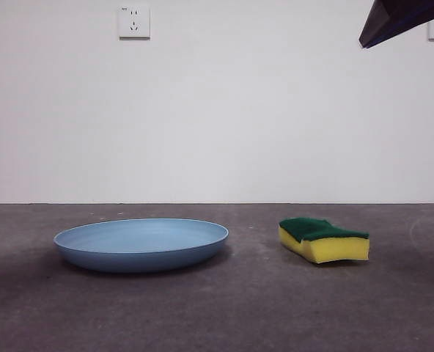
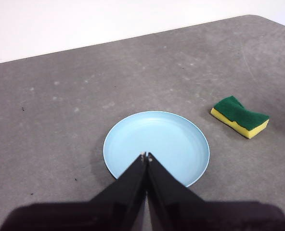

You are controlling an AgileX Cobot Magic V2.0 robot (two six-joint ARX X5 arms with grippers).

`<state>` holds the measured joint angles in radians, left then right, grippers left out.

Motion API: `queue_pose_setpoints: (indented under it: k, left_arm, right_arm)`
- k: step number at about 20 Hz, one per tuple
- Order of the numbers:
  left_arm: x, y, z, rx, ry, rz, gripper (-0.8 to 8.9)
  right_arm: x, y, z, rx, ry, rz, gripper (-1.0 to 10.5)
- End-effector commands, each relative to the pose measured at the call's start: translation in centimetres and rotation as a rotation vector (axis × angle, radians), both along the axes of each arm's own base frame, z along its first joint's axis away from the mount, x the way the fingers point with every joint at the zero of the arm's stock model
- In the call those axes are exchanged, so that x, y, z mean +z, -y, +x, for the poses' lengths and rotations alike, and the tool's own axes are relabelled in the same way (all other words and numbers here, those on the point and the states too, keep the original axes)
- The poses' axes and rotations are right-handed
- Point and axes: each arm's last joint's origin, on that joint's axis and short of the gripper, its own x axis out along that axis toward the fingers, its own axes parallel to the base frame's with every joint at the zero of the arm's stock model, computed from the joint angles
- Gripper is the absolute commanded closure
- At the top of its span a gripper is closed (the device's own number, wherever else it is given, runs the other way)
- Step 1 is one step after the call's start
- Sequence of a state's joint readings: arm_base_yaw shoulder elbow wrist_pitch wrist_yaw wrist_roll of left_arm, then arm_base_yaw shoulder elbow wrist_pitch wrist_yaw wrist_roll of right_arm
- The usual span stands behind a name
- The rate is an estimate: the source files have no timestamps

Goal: Pick up the plate,pick up the cloth,clean the plate with the cloth

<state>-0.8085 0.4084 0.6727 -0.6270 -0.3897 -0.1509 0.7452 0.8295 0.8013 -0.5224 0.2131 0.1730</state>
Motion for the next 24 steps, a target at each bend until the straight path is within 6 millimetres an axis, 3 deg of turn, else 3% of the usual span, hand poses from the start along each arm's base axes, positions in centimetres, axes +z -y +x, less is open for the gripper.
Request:
queue_pose_setpoints:
  k: [1, 6, 11, 18, 24]
  left_arm:
    - [0.0, 0.0, 0.0, 0.0, -0.002, -0.009, 8.17]
    - [0.2, -0.6, 0.3, 0.052, 0.043, 0.026, 8.17]
    - [-0.5, -2.1, 2.0, 0.147, 0.079, -0.116, 8.16]
    - [-7.9, -4.1, 2.5, 0.284, 0.204, -0.12, 8.16]
    - [-12.9, -4.8, 2.7, 0.363, 0.178, -0.087, 8.16]
  right_arm:
    - [0.0, 0.0, 0.0, -0.008, 0.001, 0.013, 9.5]
    - [0.0, 0.0, 0.0, -0.008, 0.001, 0.014, 9.5]
    - [0.0, 0.0, 0.0, -0.008, 0.001, 0.014, 9.5]
    - [0.0, 0.0, 0.0, -0.008, 0.001, 0.014, 9.5]
    - [0.0, 0.0, 0.0, -0.008, 0.001, 0.014, 9.5]
